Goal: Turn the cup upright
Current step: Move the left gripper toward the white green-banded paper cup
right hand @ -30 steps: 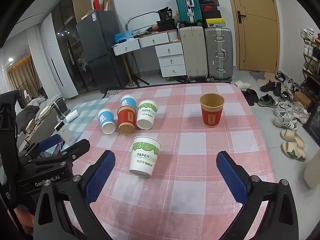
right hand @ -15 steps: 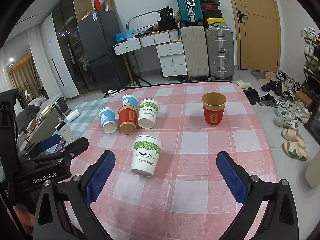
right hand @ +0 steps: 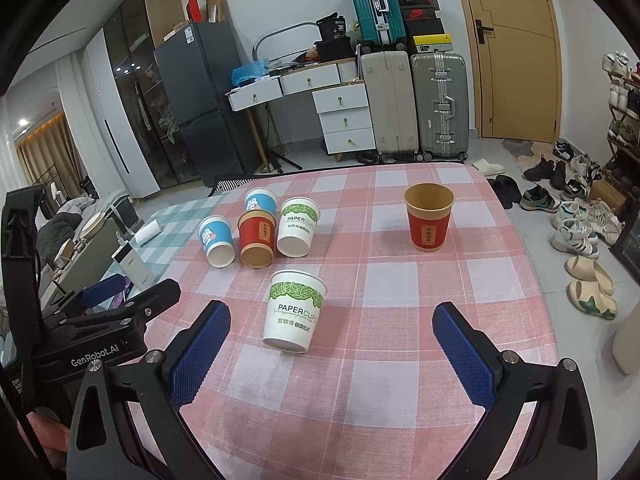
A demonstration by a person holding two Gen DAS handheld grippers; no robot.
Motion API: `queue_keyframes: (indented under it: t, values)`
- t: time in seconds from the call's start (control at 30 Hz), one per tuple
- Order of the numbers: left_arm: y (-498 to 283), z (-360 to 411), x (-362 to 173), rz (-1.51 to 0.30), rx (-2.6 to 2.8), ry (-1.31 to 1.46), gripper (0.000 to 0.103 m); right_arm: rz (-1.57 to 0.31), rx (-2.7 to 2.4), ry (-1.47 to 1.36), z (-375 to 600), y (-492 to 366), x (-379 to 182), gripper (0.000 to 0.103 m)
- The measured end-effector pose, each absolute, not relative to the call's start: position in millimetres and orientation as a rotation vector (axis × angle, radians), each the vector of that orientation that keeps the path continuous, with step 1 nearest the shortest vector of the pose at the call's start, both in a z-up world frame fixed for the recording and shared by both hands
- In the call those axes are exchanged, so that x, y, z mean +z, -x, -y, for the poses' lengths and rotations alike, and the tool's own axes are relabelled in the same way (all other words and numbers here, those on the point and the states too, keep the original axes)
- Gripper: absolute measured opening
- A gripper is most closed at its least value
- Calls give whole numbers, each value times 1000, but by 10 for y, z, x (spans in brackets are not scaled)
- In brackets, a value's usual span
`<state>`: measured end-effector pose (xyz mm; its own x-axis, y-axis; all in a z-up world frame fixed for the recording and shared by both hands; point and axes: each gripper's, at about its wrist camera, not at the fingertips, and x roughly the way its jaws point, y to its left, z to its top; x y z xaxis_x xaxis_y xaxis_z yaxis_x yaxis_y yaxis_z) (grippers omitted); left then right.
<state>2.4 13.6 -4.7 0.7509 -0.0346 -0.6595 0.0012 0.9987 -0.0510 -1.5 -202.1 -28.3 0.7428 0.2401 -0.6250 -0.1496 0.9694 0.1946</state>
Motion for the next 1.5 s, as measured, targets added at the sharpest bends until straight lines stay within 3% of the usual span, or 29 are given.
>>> queue_keyframes:
  t: [1.5]
  values:
    - [-49, -128, -27, -731, -26, 76, 101, -640, 215, -189, 2140, -13, -324, 103]
